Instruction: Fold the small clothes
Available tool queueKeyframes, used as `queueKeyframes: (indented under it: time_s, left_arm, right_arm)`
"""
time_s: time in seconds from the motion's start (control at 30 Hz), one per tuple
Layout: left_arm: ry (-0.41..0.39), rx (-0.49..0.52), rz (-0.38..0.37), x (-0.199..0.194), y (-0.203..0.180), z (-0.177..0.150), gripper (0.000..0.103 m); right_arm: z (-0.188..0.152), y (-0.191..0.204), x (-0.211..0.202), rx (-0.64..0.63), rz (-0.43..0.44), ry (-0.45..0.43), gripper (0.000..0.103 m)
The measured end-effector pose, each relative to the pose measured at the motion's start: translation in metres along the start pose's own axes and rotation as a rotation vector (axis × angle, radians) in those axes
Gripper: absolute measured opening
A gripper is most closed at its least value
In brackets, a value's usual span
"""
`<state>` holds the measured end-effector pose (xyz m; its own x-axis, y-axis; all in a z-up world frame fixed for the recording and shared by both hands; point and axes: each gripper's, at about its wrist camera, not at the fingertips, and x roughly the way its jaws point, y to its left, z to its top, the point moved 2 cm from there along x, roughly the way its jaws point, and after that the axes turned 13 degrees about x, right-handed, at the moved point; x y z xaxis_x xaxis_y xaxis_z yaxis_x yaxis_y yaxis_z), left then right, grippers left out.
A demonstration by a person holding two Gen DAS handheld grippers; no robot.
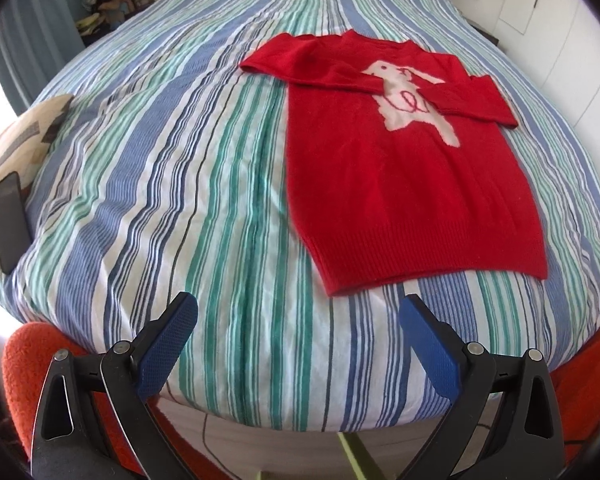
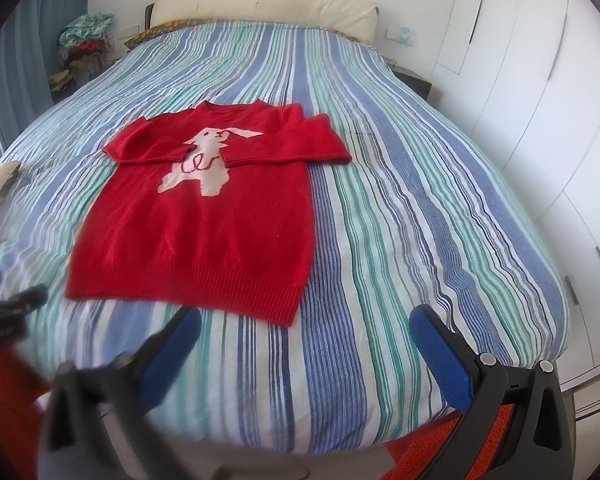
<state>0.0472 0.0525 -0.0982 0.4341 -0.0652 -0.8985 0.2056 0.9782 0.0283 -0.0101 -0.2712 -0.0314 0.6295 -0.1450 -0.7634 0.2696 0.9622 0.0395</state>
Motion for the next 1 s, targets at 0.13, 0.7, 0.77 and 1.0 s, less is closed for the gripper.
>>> queueKeyframes:
  time_s: [0.13, 0.7, 0.77, 1.0]
  left_arm:
    - [0.002, -0.104, -0.175, 0.023, 0.028, -0.004, 0.100]
    - [0.031, 0.009, -0.131, 0.056, 0.017, 0.017, 0.002]
    - [0.083, 0.035, -0.098, 0.076, 0.012, 0.010, 0.002]
    - [0.027, 0.253, 0.162, 0.076, -0.025, 0.008, 0.011]
  right_arm:
    - [0.002, -0.034, 0.026, 0.037, 0.064, -0.012, 0.103]
    - [0.004, -0.060, 0.147, 0.334, 0.415, 0.324, 0.003]
    - [-0.002, -0.071, 0.150, 0.324, 0.338, 0.339, 0.003]
    - [-0.018, -0.044, 0.171, 0.205, 0.228, 0.351, 0.004]
